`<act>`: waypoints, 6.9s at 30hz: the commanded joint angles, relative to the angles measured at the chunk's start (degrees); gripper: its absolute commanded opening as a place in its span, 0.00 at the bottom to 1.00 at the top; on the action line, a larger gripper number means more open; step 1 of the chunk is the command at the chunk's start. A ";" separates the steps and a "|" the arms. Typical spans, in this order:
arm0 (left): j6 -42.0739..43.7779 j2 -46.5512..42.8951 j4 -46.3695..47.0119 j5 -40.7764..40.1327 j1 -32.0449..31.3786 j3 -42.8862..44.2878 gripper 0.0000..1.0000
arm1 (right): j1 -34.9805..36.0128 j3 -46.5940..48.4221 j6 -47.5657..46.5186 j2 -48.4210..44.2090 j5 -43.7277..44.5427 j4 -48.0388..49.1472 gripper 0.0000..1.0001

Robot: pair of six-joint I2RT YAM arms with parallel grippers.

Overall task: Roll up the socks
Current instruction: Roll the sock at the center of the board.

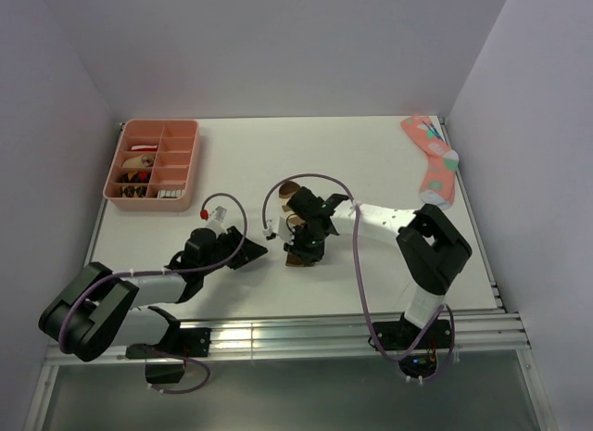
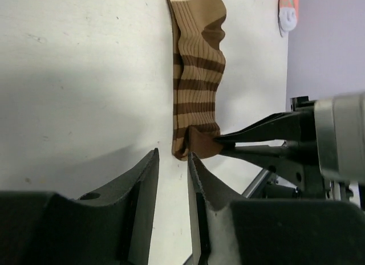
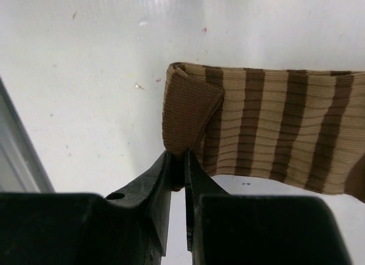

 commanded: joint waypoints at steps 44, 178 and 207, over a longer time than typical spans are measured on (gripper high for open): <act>35.76 21.18 10.51 -2.96 -22.55 18.11 0.33 | -23.52 15.44 5.97 21.74 -23.20 -27.39 0.00; 18.00 34.46 -41.60 16.02 -5.94 28.04 0.00 | 15.33 -21.74 -2.37 -19.31 18.55 24.73 0.44; 18.44 34.72 -42.04 15.58 -5.94 26.46 0.00 | 18.76 -21.12 -8.00 -12.71 27.86 33.08 0.34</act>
